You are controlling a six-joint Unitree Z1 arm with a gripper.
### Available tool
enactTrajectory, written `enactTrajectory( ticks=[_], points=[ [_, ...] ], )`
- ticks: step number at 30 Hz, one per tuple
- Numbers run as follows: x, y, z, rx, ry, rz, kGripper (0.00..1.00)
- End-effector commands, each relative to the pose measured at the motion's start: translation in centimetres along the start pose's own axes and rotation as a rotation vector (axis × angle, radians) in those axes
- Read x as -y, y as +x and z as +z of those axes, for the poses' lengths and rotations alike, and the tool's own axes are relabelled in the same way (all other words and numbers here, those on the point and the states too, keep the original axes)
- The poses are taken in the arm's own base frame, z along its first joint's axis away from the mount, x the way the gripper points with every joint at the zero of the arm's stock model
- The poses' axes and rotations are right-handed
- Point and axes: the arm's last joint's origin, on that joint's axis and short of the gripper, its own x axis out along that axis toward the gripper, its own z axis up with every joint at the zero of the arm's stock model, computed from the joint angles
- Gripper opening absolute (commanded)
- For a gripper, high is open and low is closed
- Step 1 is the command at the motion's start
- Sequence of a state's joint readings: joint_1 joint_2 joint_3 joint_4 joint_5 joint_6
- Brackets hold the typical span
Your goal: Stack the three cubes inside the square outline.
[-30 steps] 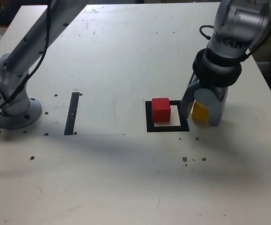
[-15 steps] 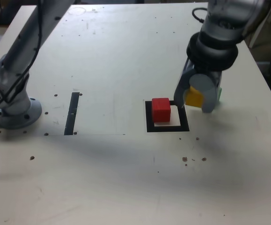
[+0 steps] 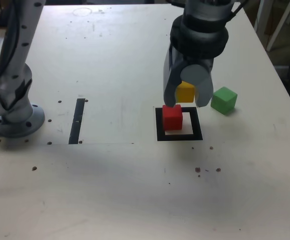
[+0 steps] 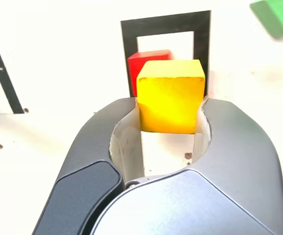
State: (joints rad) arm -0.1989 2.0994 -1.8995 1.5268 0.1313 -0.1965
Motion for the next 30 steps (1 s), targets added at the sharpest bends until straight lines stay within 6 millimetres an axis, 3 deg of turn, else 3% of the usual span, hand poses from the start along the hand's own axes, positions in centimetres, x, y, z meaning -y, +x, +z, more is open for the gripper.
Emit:
enactTrajectory(
  ticks=[1, 26, 29, 30],
  points=[
    [0.0, -0.1, -0.4, 0.003, -0.015, -0.004, 0.28],
    [-0.1, 2.9, -0.5, -0.046, -0.053, -0.050, 0.29],
    [-0.2, 3.0, -0.4, -0.042, -0.055, -0.051, 0.47],
    [-0.2, 3.1, -0.4, -0.039, -0.055, -0.050, 0.61]
  ],
)
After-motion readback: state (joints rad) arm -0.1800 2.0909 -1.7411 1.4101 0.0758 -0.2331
